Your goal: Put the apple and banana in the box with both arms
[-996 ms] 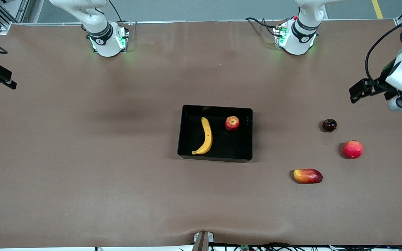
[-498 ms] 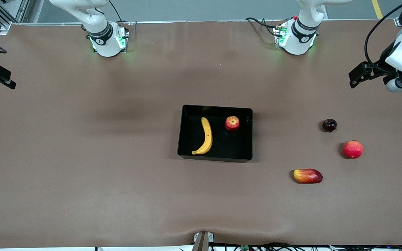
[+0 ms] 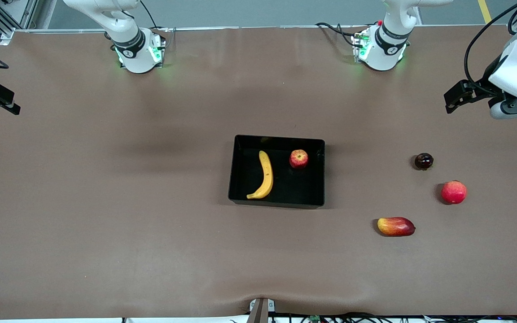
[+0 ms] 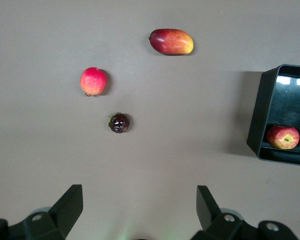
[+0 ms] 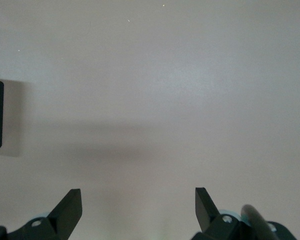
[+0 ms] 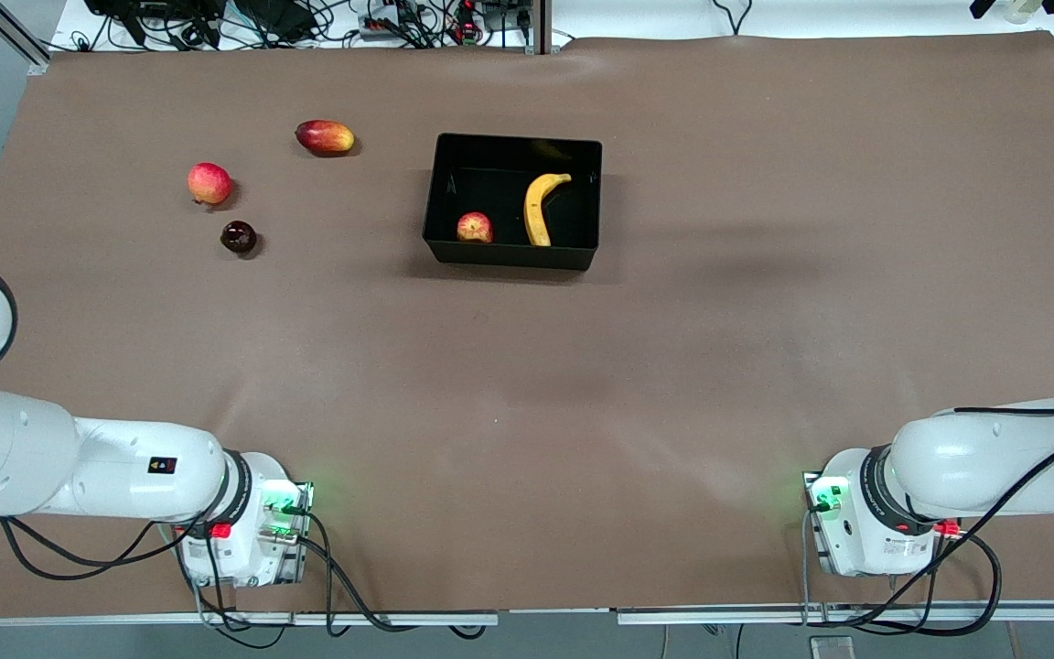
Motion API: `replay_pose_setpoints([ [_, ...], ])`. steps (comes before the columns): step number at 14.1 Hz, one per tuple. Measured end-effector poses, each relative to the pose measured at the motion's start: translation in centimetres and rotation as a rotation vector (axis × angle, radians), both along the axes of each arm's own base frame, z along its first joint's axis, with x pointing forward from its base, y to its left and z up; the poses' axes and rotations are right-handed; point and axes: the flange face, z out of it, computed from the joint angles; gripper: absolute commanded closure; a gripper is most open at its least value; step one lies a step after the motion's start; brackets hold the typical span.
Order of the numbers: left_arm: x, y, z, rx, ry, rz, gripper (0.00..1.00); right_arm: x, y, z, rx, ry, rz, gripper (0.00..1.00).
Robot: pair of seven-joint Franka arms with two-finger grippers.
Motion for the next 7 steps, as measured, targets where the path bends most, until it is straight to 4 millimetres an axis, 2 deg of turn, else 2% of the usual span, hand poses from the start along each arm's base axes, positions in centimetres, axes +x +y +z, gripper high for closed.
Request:
replay_pose_setpoints([
  [3,0.0,-0.2,0.0,-0.007,0.002,-0.002,0.0,0.0,0.0,0.0,0.0,0.0,0.0,0.0],
  [7,-0.2,-1.3,-0.2,-0.048,0.013,-0.015,0.0,0.0,0.0,0.0,0.0,0.0,0.0,0.0],
])
